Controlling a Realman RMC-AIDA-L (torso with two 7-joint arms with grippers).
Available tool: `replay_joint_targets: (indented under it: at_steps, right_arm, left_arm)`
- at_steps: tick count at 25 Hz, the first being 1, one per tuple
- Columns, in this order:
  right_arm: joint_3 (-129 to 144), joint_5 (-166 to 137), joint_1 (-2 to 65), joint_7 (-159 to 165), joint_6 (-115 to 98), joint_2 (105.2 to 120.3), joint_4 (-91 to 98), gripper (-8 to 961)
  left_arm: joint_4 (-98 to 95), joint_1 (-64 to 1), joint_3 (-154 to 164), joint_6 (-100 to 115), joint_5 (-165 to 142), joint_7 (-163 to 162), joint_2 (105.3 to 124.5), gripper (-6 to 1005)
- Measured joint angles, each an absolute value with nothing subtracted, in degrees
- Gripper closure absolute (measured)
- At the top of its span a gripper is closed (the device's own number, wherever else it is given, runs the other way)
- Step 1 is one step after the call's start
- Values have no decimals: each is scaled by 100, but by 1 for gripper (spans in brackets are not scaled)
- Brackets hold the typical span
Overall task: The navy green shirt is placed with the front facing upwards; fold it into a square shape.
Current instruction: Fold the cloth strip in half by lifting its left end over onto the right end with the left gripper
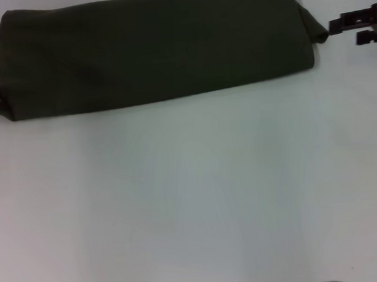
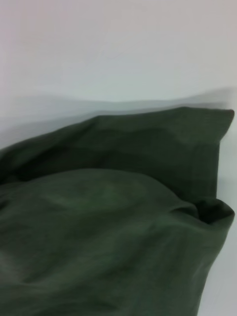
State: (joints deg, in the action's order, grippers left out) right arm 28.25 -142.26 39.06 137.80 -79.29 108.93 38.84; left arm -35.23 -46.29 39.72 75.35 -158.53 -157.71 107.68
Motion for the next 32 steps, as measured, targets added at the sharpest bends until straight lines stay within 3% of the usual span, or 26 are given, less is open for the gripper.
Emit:
replay_joint_targets:
  at_steps: [16,32]
  right_arm:
    - [2874,-14082,4136,13821,-7004,11223,3261,37]
    - [3096,-14088,4221,13819,-6379,11303,2816,36]
  left_arm:
    - [-3463,-4661,3931,7595,-15838,-15513,10812,961]
    - [-3599,-4640,3919,7822,-15671,-15495,10814,962]
